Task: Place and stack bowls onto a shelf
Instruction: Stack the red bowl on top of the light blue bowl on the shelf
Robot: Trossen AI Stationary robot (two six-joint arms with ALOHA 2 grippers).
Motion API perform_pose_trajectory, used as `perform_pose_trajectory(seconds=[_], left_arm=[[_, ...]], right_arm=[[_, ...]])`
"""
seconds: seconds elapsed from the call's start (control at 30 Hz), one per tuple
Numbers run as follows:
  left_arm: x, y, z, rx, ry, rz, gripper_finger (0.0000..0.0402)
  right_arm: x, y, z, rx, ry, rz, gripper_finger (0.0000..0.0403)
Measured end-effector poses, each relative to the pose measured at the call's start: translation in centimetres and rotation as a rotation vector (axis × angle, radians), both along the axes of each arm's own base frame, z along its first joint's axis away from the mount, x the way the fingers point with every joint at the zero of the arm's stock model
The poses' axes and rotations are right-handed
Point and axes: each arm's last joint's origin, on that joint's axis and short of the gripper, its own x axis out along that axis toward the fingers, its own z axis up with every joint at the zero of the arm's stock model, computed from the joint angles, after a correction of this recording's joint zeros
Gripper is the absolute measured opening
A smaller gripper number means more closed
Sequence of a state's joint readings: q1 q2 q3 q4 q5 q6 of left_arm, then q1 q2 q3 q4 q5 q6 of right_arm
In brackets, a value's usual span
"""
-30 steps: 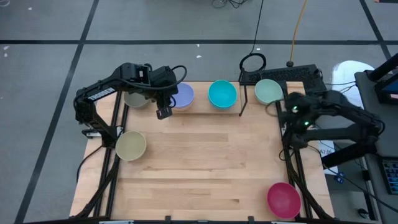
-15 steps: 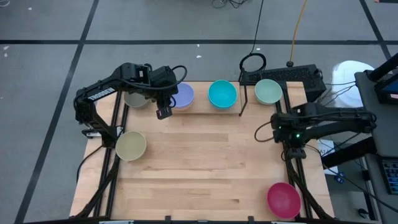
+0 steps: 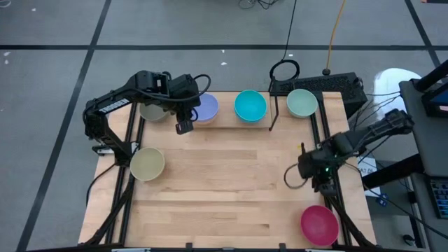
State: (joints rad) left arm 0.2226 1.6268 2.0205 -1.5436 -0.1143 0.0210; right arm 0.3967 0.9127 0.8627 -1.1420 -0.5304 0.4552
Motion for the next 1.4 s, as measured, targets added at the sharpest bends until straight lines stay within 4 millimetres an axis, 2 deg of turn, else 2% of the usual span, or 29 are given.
perform_pose_trajectory(seconds=[0.3, 0.6, 1.03, 1.4], left_arm=[[0.0, 0.0, 0.0, 0.000, 0.000, 0.000, 0.0099], [0.0, 0.0, 0.0, -0.001, 0.000, 0.002, 0.0099], [0.0, 0.0, 0.0, -0.004, -0.003, 0.011, 0.0099], [0.0, 0.0, 0.0, -0.011, -0.006, 0.027, 0.0099]], right_arm=[[0.5, 3.7, -1.7, -0.131, 0.059, 0.087, 0.0082], [1.3, 6.5, -2.9, -0.189, 0.001, 0.115, 0.0082], [1.0, 8.8, -4.6, -0.235, 0.050, 0.183, 0.0082], [0.3, 8.8, -6.7, -0.298, 0.061, 0.171, 0.0082]])
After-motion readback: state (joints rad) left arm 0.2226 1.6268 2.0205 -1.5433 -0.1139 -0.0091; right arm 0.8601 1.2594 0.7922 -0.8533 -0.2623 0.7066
